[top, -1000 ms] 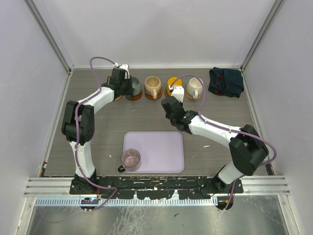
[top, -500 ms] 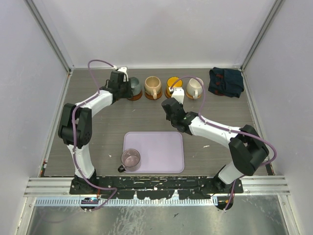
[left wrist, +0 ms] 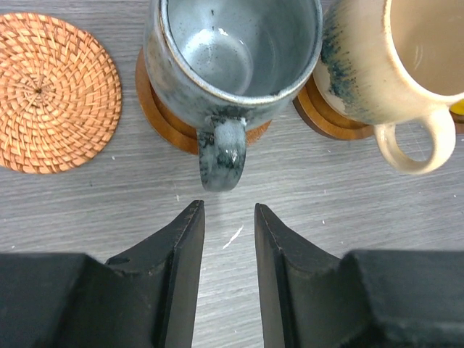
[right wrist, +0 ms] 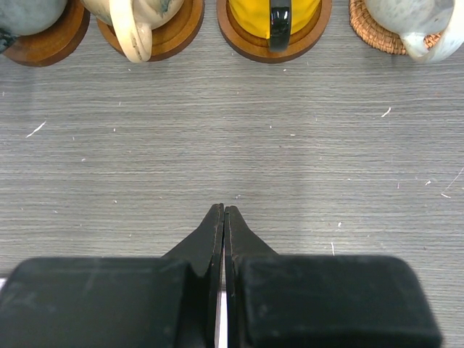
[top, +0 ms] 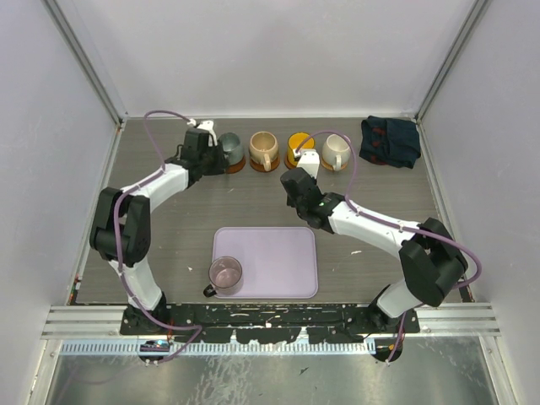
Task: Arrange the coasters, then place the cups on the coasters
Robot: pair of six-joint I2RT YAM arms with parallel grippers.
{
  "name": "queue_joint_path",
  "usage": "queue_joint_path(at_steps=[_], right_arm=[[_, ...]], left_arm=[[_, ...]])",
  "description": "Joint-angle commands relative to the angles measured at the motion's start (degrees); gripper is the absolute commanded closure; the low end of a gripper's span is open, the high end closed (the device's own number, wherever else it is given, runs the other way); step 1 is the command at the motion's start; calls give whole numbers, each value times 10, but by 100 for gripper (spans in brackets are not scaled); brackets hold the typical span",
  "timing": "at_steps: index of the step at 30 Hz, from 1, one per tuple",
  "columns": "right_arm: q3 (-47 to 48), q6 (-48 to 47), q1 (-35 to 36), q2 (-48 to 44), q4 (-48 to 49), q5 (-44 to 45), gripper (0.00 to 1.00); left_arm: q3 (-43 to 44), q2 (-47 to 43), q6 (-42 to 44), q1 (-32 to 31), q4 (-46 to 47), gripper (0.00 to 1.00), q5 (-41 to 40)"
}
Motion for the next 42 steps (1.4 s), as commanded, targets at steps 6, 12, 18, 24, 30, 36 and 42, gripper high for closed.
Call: queue_joint_path(at_steps=[6,12,18,24,30,36,42], right_arm=[[32,-11,-5,-5,31,7,99],[90,-26,-42,56,48,-61,99],[174,-50,-64,128,43,-100,99],[250,-66,-75,206,20,-124,99],[282,-69,-79,251,18,-127,99],[300,-73,-80,276,15,-120,99],[322,-77,-82,302,10,-114,99]], left_arm=[[-74,-143,-11,-2,48,60,3],[-174,-249,-17,-4,31,58,10],[-270,-373,-24,-30,3,57,23],[-328,-488,-26,-56,-56,58,15],[-342,-559,-38,-72,-137,59,24],[-352,-593,-60,-83,-183,52,62],[-361,-615,-74,-92,-223,47,73]])
